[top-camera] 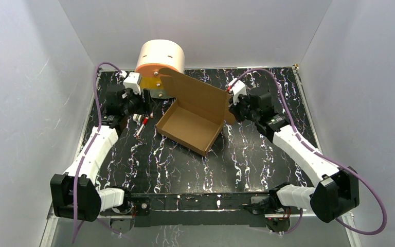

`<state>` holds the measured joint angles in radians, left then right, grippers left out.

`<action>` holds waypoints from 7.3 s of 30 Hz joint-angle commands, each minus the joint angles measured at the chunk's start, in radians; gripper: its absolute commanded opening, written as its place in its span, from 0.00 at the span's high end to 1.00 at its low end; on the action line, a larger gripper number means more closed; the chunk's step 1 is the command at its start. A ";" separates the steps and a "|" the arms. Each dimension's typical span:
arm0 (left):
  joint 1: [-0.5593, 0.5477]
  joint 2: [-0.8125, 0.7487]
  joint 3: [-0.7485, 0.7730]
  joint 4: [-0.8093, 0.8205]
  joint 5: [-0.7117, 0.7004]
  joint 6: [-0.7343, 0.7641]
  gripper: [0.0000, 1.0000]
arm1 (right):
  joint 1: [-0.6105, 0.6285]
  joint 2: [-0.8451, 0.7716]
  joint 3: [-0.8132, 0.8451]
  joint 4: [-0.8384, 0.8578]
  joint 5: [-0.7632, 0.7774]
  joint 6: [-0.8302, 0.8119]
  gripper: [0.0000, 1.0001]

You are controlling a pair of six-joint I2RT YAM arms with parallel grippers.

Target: Fold the paper box

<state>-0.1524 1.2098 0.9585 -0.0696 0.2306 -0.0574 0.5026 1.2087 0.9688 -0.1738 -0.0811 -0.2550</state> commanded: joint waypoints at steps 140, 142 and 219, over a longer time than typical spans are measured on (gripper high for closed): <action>-0.397 -0.288 -0.504 0.327 -0.256 -0.616 0.96 | 0.349 -0.082 -0.276 0.279 0.598 0.717 0.88; -0.396 -0.316 -0.540 0.335 -0.261 -0.629 0.96 | 0.351 -0.114 -0.317 0.299 0.570 0.716 0.86; -0.395 -0.295 -0.419 -0.058 -0.275 -0.611 0.25 | 0.352 -0.277 -0.321 -0.093 0.410 0.643 0.13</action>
<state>-0.5453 0.9527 0.5938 -0.1711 -0.0467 -0.6151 0.8513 0.9596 0.6941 -0.3573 0.3363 0.3450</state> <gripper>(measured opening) 0.749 0.880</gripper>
